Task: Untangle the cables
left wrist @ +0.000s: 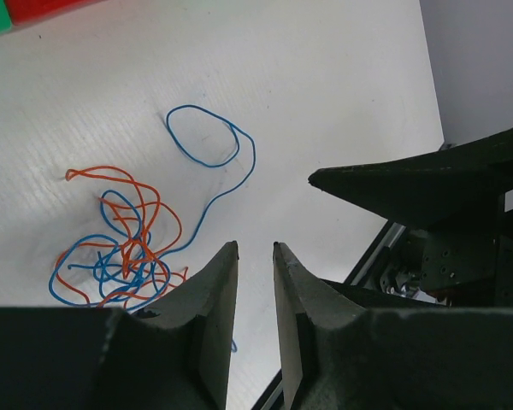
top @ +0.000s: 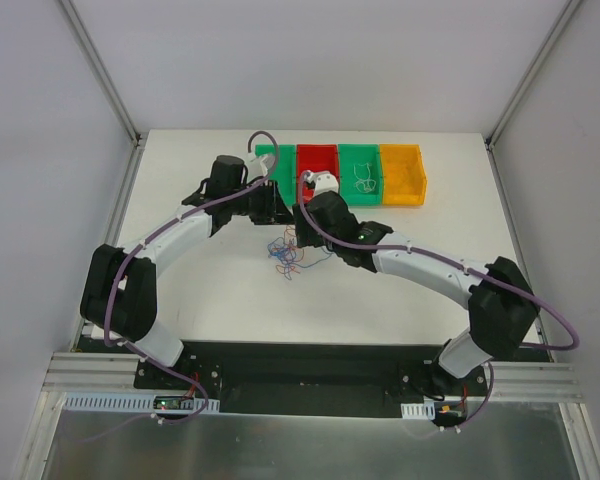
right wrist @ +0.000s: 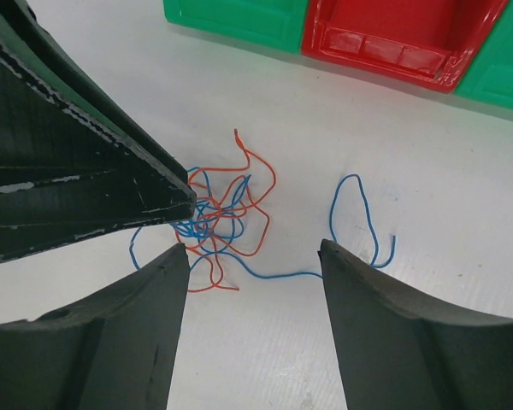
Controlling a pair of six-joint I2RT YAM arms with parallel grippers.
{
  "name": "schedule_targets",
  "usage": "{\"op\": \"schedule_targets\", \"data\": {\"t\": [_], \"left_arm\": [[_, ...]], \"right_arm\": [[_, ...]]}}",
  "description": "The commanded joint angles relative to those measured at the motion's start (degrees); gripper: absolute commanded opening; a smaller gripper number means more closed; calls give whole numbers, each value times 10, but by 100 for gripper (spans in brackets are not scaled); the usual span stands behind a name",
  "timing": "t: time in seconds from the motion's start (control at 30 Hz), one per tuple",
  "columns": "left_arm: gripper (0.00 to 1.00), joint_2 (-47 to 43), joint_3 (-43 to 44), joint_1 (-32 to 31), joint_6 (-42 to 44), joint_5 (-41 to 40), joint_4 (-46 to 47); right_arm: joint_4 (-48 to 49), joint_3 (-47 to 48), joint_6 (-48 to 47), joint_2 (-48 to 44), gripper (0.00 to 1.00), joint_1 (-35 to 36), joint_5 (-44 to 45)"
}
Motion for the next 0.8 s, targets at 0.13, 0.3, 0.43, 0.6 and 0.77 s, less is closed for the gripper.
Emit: {"op": "schedule_targets", "data": {"t": [0.13,0.3,0.43,0.6,0.77], "left_arm": [[23,-21,21,-5,13,-12,-13],[26,-24,25,2,15,-18,-20],[28,-25,26,11,16,-21,-26],[30,-23,28,19,20,-26,-31],[34,-10,33,22,8,-28,-36]], "right_arm": [[130,-93,72,-12,62,2,-68],[245,-143,95,9,68,23,-177],[268,-148,86,30,73,45,-181],[283,-140,95,51,73,57,-180],[285,-128,80,68,72,74,-209]]}}
